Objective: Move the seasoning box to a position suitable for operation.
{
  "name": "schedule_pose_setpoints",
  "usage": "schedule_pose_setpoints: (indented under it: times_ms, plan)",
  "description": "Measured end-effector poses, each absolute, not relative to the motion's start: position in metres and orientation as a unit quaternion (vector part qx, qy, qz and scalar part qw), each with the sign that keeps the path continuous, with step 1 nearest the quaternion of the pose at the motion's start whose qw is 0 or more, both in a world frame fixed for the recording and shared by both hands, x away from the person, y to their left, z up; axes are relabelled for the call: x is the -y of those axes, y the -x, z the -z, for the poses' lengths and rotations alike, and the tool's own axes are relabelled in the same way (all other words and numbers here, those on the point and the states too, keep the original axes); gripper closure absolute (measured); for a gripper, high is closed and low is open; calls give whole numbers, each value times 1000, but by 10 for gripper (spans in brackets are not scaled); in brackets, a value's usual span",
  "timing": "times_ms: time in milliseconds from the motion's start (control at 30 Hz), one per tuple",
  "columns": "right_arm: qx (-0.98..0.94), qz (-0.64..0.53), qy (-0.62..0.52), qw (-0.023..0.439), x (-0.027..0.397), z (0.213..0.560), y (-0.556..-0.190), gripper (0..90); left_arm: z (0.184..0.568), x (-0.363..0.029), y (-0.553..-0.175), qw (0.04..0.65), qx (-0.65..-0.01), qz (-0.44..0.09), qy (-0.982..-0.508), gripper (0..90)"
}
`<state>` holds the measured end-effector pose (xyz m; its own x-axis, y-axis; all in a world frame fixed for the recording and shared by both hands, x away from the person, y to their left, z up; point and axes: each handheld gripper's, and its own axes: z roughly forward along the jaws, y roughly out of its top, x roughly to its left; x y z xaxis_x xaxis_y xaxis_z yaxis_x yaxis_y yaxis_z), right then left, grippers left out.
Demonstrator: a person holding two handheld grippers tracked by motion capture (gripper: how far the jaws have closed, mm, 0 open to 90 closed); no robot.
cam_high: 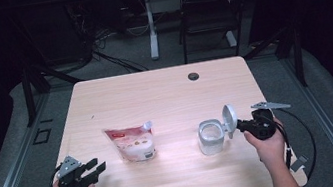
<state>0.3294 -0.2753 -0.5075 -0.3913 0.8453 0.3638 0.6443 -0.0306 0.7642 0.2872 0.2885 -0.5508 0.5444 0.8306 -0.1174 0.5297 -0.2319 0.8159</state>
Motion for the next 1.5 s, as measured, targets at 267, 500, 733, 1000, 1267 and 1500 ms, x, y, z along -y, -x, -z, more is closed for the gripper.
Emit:
schedule_pose_setpoints:
  times_ms: [267,500,733,1000,1267,1500]
  plan:
    - [-692,-460,-538,143,281,514,-318,755,549,-288,-285,435,-441,-175,-766,585]
    - [-703,-455,-524,157,287,523,-307,663,549,-288,-285,435,-440,-175,-766,584]
    - [-721,-439,-512,159,284,532,-302,654,550,-287,-286,435,-441,-175,-765,584]
    - [-733,-420,-509,166,270,541,-305,643,550,-288,-286,435,-440,-173,-766,584]
    - [-736,-399,-518,175,265,550,-309,678,550,-288,-286,434,-440,-172,-767,584]
    - [-725,-412,-520,185,265,551,-312,662,550,-288,-286,433,-440,-174,-767,584]
